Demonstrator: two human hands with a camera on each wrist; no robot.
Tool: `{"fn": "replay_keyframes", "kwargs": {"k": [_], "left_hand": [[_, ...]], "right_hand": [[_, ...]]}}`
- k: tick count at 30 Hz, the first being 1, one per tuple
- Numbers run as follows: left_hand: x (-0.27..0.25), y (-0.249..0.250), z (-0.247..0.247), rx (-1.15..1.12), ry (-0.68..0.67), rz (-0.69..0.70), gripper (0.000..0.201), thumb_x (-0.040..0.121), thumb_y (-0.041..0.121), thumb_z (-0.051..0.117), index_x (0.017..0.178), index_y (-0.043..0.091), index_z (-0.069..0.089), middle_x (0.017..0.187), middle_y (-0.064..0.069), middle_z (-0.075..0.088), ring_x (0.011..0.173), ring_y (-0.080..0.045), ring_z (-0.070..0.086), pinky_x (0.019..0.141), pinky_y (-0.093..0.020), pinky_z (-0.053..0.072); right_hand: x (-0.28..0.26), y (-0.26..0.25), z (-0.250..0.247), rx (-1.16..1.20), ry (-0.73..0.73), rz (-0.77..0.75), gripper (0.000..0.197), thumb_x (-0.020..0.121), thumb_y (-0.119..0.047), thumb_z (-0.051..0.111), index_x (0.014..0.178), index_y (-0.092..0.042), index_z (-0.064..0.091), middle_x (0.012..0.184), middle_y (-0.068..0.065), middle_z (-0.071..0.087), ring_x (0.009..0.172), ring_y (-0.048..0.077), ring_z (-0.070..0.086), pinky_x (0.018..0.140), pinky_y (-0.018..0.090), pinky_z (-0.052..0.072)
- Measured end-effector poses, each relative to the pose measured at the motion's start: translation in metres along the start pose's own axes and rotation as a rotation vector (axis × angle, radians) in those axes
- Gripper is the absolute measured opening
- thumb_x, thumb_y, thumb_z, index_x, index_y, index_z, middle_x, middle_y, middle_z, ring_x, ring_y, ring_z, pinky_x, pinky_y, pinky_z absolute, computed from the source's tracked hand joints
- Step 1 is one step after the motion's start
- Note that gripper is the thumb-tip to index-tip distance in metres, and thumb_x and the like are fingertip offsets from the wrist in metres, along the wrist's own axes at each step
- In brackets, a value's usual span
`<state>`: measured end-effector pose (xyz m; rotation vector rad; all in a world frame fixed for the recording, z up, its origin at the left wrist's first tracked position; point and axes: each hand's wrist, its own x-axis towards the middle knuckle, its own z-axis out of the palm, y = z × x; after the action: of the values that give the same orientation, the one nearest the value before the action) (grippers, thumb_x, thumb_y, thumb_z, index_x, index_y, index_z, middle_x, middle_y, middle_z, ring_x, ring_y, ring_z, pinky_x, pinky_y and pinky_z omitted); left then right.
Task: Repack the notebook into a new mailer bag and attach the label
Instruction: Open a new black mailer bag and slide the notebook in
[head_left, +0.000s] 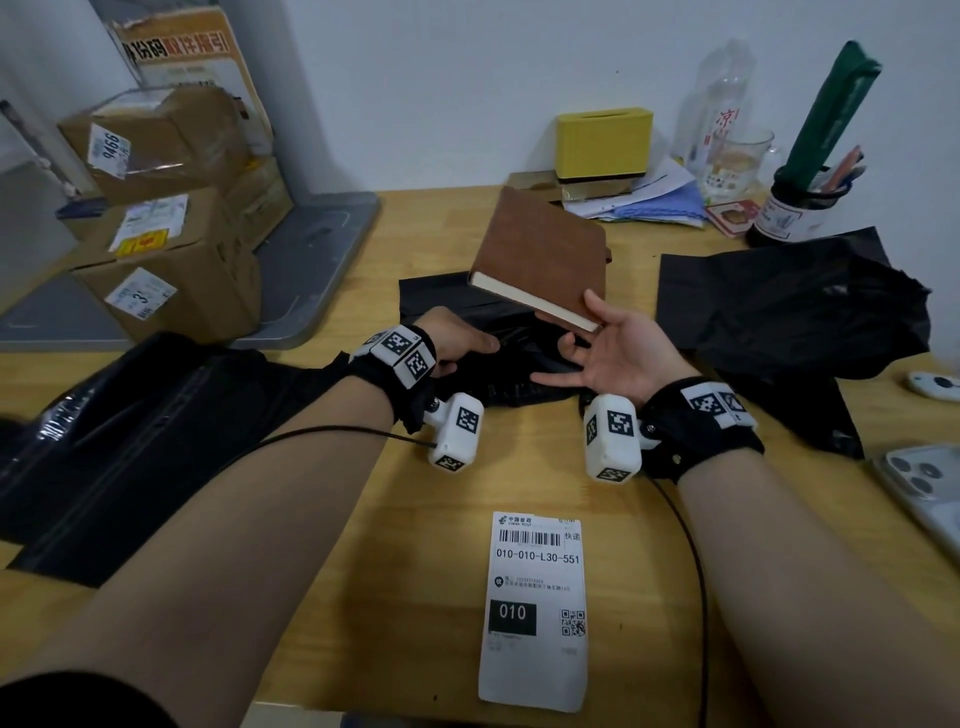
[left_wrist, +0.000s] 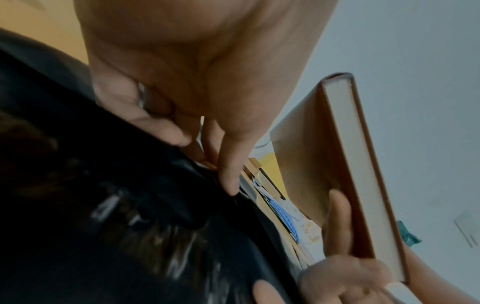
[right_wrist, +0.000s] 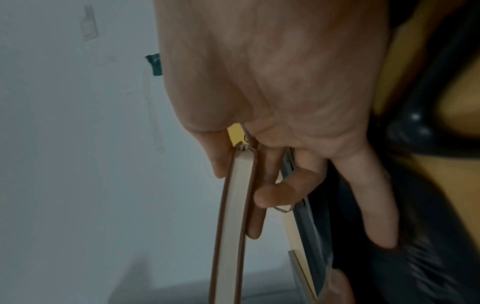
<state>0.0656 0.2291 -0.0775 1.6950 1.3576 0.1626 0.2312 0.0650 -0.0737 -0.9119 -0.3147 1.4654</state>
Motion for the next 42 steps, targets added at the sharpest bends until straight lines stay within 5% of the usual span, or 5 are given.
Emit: {"fn": "replay_keyframes", "kwargs": {"k": [11, 17, 22, 25, 42], "left_hand": [[0.022, 0.007, -0.024, 0.112, -0.107, -0.065, 0.051, 0.084, 0.044, 0.075, 0.058, 0.013, 0.044, 0.047, -0.004, 0.042, 0.041, -0.022, 0.036, 0.048, -0.027, 0.028], [0.021, -0.006, -0.040, 0.089, -0.003, -0.021, 0.031, 0.095, 0.028, 0.063, 0.070, 0.014, 0.050, 0.070, -0.002, 0.050, 0.060, -0.016, 0.046, 0.063, -0.030, 0.044], [0.026, -0.005, -0.058, 0.030, 0.008, -0.111, 0.054, 0.090, 0.046, 0.065, 0.057, 0.012, 0.041, 0.035, -0.001, 0.040, 0.049, -0.023, 0.034, 0.053, -0.032, 0.028], [0.031, -0.002, -0.061, -0.017, 0.060, -0.108, 0.053, 0.088, 0.050, 0.067, 0.059, 0.013, 0.044, 0.042, -0.003, 0.042, 0.048, -0.022, 0.034, 0.053, -0.029, 0.027], [-0.032, 0.020, -0.050, -0.008, 0.160, 0.061, 0.047, 0.067, 0.036, 0.089, 0.103, 0.011, 0.075, 0.095, -0.011, 0.071, 0.070, -0.023, 0.058, 0.053, -0.026, 0.042]], "right_hand": [[-0.057, -0.031, -0.005, -0.392, 0.268, -0.133, 0.019, 0.100, -0.036, 0.055, 0.101, -0.018, 0.058, 0.065, -0.003, 0.058, 0.062, 0.016, 0.054, 0.088, 0.053, 0.057], [-0.074, -0.029, -0.015, -0.479, 0.325, -0.099, 0.024, 0.098, -0.042, 0.056, 0.089, -0.019, 0.053, 0.069, 0.001, 0.052, 0.065, 0.018, 0.049, 0.086, 0.042, 0.051], [-0.077, -0.024, -0.015, -0.568, 0.295, -0.030, 0.024, 0.097, -0.041, 0.057, 0.100, -0.018, 0.055, 0.075, 0.002, 0.055, 0.069, 0.020, 0.053, 0.078, 0.039, 0.052], [-0.075, -0.020, -0.011, -0.596, 0.279, 0.029, 0.028, 0.096, -0.042, 0.059, 0.110, -0.017, 0.057, 0.091, 0.006, 0.055, 0.092, 0.027, 0.051, 0.084, 0.041, 0.051], [-0.074, -0.006, 0.005, -0.466, 0.265, 0.055, 0.027, 0.099, -0.041, 0.055, 0.111, -0.016, 0.053, 0.062, -0.001, 0.053, 0.050, 0.012, 0.044, 0.055, 0.028, 0.054]]}}
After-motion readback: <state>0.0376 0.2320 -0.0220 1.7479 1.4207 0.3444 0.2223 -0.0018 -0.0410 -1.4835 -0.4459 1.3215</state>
